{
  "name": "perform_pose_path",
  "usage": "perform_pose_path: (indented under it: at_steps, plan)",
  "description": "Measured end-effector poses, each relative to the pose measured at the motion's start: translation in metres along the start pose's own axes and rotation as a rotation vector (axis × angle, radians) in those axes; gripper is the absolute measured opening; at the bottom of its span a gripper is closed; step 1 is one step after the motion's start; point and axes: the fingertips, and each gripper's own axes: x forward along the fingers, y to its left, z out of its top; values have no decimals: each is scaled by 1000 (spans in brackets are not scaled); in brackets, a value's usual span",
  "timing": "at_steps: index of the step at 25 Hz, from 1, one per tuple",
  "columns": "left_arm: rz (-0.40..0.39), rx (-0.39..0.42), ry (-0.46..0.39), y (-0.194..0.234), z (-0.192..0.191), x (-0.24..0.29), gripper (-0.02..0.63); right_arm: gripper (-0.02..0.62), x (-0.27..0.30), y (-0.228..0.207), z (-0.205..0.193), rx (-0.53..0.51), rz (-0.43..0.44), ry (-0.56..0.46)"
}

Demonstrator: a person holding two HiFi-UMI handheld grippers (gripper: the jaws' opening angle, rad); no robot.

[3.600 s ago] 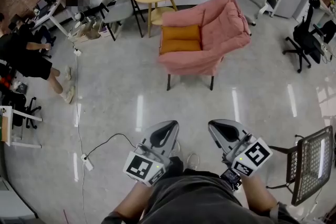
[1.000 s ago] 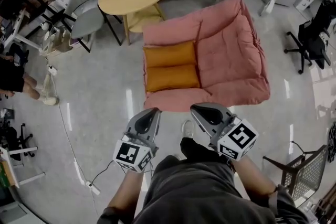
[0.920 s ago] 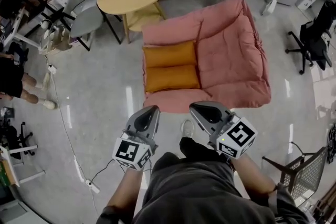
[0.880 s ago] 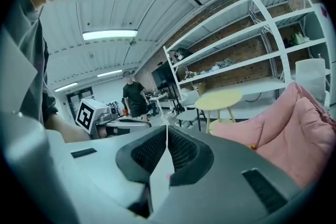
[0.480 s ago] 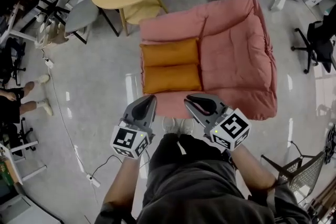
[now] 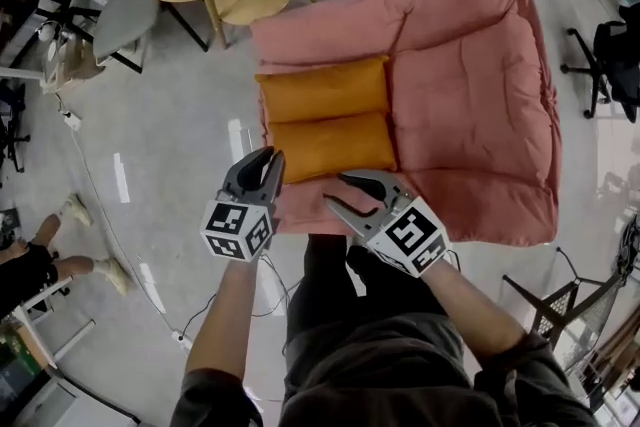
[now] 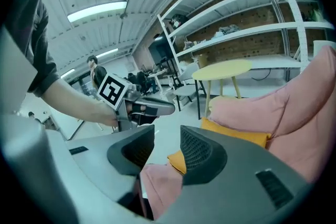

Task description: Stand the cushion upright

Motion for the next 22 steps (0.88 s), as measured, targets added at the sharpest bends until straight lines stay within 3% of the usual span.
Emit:
perform_pose_path:
  at_steps: [6,11,15,22]
  plan:
    - [-32,-65,90,70,-44,60,132,144,86,-19,-48,-53,6,129]
    - [-75,-138,187,121,-91,119,200,184,151,-38,-100,-169,3,279]
    - [-100,-214,210,163,-119,152,233,215,206,-44,-139,-291,8,384]
    - [-257,-337,229,179,-147,204,272,249,260,-51,-202,-505,37,558]
